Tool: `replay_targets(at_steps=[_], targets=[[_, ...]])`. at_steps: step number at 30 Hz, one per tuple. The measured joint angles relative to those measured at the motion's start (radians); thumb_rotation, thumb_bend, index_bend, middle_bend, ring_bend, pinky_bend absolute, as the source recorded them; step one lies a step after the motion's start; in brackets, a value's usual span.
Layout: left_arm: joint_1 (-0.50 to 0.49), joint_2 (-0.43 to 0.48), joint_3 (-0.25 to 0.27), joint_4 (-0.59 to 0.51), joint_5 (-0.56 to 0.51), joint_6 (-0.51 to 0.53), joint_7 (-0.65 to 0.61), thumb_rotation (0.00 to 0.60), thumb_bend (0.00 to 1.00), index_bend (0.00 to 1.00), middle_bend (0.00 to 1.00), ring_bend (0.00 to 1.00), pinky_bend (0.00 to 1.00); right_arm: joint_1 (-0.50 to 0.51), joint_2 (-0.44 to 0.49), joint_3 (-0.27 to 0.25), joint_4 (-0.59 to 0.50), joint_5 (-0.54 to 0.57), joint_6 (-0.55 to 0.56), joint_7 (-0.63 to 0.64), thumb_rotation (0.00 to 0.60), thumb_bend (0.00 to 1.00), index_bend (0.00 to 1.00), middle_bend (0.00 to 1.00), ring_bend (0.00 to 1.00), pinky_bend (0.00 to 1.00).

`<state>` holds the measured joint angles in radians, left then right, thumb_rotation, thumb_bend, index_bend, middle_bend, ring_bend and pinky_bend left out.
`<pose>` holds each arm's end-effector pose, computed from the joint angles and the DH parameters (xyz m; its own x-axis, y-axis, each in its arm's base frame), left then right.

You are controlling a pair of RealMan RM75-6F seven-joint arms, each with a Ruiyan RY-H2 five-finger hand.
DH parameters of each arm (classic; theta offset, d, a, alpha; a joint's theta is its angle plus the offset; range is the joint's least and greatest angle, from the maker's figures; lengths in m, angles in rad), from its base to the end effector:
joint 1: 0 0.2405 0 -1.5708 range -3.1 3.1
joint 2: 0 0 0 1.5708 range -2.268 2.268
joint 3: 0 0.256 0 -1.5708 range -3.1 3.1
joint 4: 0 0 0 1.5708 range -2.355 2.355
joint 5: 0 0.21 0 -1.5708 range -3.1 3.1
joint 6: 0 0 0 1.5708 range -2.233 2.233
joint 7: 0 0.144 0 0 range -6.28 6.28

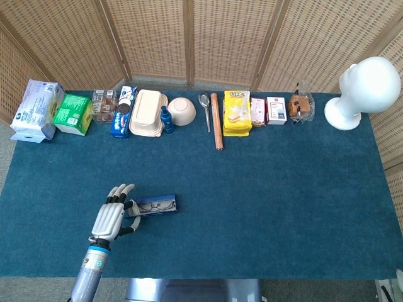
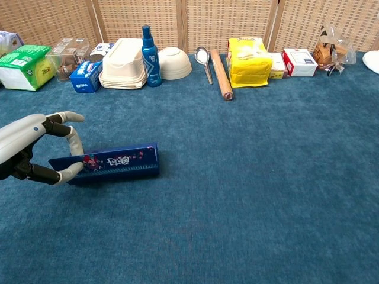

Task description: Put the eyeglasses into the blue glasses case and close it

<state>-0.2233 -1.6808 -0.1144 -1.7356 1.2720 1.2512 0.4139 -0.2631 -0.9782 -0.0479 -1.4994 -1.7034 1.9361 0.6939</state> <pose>-0.1849 0.2053 -0.0277 0.1107 0.2694 0.9566 0.9937 -0.0475 -0.1016 -0.3219 -0.0433 0.2425 -0.0388 0.1667 0.9852 -0.9985 -0.0435 -0.0320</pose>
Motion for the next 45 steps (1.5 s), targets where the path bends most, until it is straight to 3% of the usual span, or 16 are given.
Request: replay_targets(at_steps=[30,45], targets=[[-0.047,0.024,-0.072,-0.004,-0.165,-0.022,-0.062,0.558,0.44,0.58,0.1,0.0,0.02,-0.004,-0.004,0.005,-0.013,0.012,-0.003,-0.012,0.494,0.36,0.0,0.27,0.07,0.19],[-0.054,0.019,-0.092,0.079,-0.204,0.002,-0.114,0.558,0.45,0.55,0.08,0.0,0.03,-0.004,0.002,0.004,-0.038,0.003,-0.003,-0.037,0.491,0.36,0.0,0.27,0.07,0.19]])
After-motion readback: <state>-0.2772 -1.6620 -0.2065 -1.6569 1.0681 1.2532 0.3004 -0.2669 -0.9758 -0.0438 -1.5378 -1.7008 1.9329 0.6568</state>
